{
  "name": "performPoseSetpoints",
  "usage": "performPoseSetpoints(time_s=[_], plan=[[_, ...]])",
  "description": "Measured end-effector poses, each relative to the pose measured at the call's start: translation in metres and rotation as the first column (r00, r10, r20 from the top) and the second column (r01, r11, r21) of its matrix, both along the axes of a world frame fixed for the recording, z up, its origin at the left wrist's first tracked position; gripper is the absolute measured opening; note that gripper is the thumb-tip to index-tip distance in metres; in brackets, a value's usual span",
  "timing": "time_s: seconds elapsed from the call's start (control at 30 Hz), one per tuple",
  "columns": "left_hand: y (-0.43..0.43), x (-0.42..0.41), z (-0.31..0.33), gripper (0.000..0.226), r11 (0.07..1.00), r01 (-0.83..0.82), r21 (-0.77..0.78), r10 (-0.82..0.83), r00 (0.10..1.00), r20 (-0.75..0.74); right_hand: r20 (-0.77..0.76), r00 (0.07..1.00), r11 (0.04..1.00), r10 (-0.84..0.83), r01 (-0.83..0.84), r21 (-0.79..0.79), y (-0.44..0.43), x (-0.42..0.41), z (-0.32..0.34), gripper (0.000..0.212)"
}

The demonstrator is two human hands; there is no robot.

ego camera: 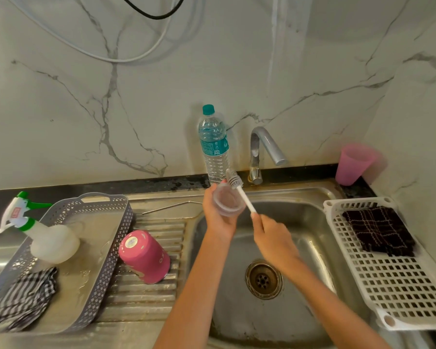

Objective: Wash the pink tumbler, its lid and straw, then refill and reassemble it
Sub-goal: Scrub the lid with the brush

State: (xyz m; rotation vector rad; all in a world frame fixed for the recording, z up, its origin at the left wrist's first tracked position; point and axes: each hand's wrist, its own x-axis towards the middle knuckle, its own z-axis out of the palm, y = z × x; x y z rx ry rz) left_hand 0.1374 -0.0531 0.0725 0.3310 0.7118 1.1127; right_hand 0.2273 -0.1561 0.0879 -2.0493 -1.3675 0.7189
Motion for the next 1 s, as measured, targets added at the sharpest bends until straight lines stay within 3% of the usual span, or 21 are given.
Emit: performPoseSetpoints(time_s=[0.2,0.33,0.47,0.6,0.73,1.0], plan=[[-0.001,-0.012,0.002,0.056,0.992,-0.011,-0.128,0.013,1.0,0.017,0.236,0.969,0.987,0.068,-0.1,0.123,-0.036,0.011,-0.013,0.043],[0.0,-0.011,0.005,0.047,0.979,0.032,-0.201,-0.037,0.999,-0.025,0.427,0.903,0.976,0.053,-0.136,0.168,-0.05,0.008,-0.03,0.06],[-0.011,0.003,0.002,0.055,0.958,0.105,-0.266,-0.136,0.985,-0.104,0.532,0.845,0.974,0.047,-0.156,0.163,-0.032,-0.001,-0.031,0.045],[0.006,-0.012,0.014,0.047,0.943,0.042,-0.33,-0.067,0.996,-0.064,0.548,0.836,0.988,0.04,-0.116,0.105,-0.038,0.005,-0.033,0.027],[-0.004,-0.004,0.003,0.055,0.947,0.061,-0.315,-0.112,0.983,-0.148,0.559,0.829,0.981,0.027,-0.13,0.145,-0.036,0.004,-0.04,0.039],[-0.005,-0.012,0.002,0.049,0.94,0.079,-0.332,-0.109,0.991,-0.074,0.541,0.834,0.981,0.107,-0.178,0.08,-0.037,0.006,-0.041,0.035]])
